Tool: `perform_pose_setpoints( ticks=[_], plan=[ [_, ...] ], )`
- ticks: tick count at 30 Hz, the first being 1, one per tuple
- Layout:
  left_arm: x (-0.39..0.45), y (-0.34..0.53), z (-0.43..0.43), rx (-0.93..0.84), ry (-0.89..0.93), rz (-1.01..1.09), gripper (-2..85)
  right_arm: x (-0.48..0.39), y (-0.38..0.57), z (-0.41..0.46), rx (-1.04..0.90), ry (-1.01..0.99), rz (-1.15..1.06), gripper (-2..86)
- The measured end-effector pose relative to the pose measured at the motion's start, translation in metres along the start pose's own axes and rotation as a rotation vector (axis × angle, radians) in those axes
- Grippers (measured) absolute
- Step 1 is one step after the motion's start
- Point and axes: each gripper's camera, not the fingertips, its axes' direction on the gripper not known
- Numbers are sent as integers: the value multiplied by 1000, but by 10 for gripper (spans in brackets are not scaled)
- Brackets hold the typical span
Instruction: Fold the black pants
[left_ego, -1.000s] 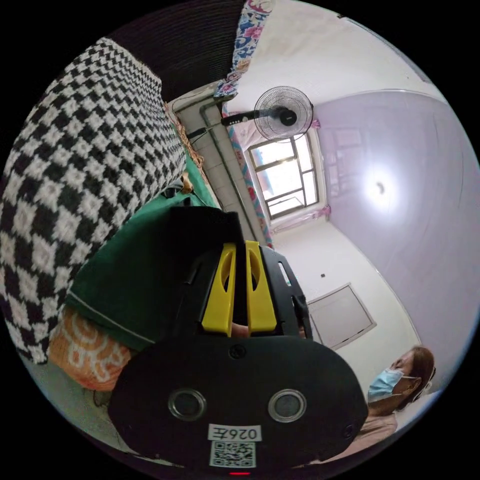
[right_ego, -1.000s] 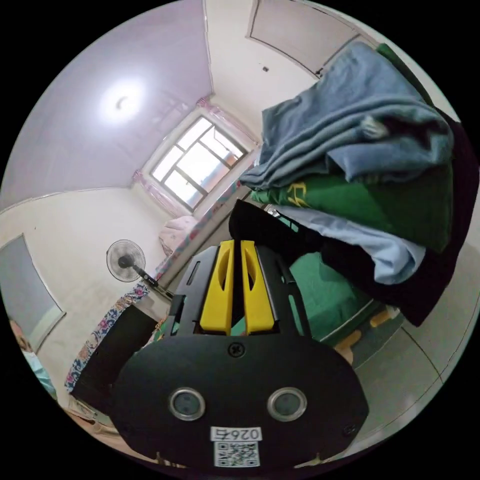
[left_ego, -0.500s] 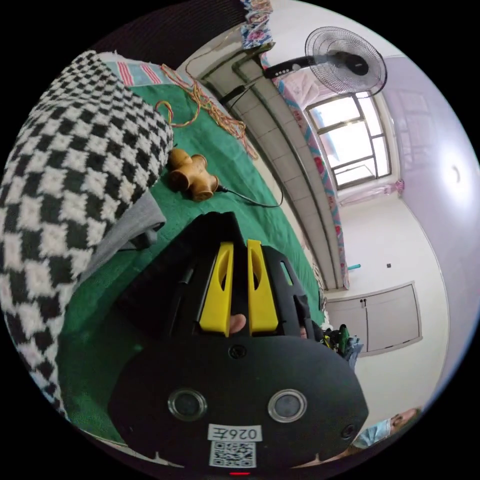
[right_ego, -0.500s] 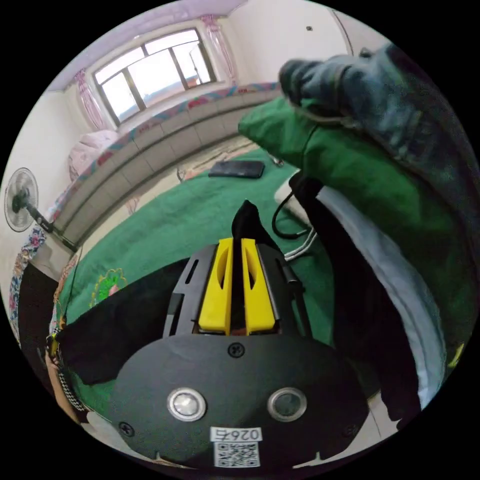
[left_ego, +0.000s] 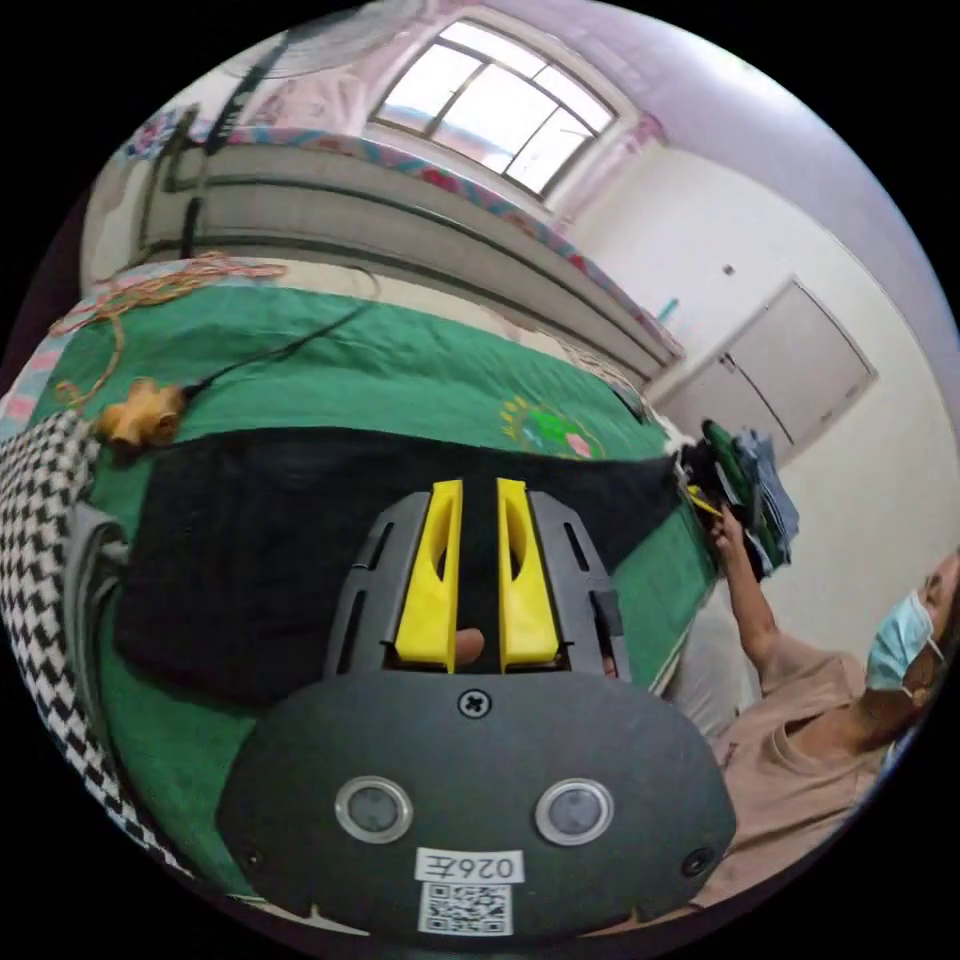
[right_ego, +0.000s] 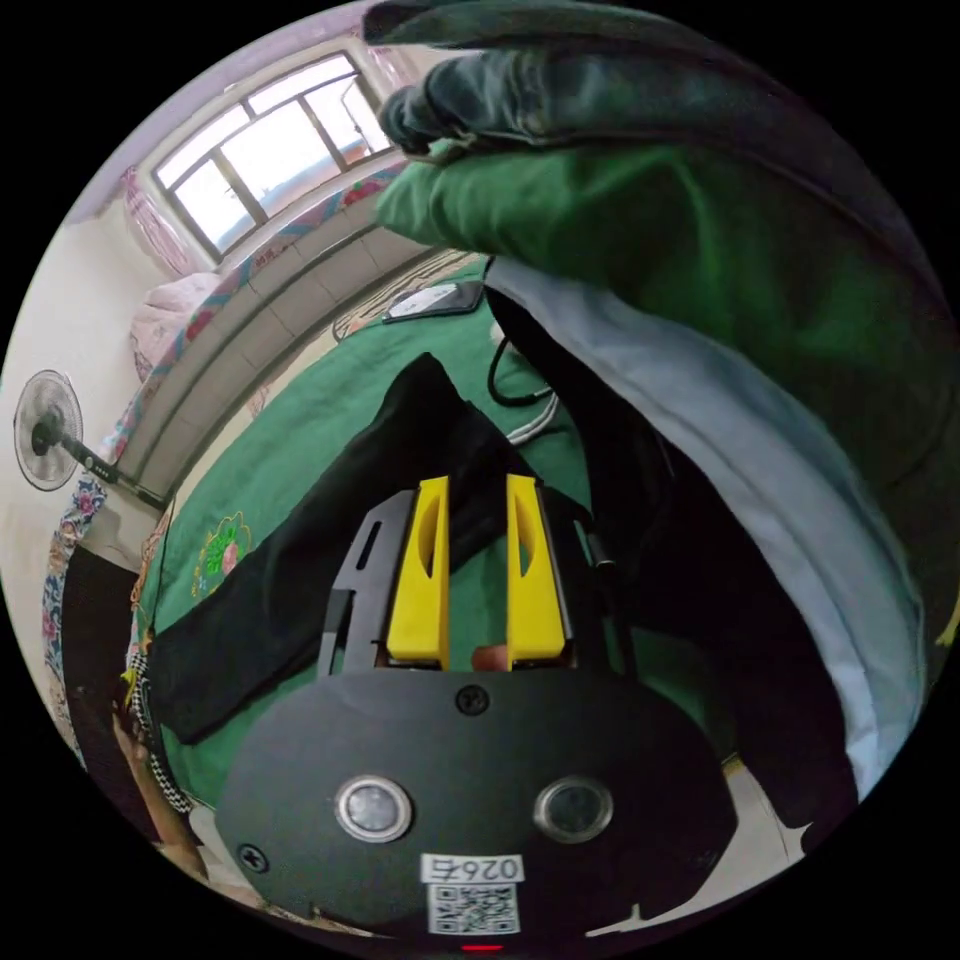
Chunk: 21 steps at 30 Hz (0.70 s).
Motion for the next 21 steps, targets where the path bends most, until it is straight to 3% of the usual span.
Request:
perform_pose_setpoints(
  ticks=[4,9,12,14,16,21],
  plan=[
    [88,-12,100,-188,53,240,63,-3,-6,21,-21,2,-13,65],
    [127,-18,203,-399,-162,258,8,-10,-23,43,-55,52,-36,9],
    [147,-18,206,-331,-164,321,-6,4,-8,13,41,-2,-68,-4],
    [158,-17,212,-283,-227,385,-9,17,-4,17,1,-23,-79,6],
    [156,-19,236,-363,-280,379,-9,30,-4,30,-64,-56,-63,24],
    [158,-35,241,-304,-88,286,-8,32,24,1,46,-186,19,73]
  ],
)
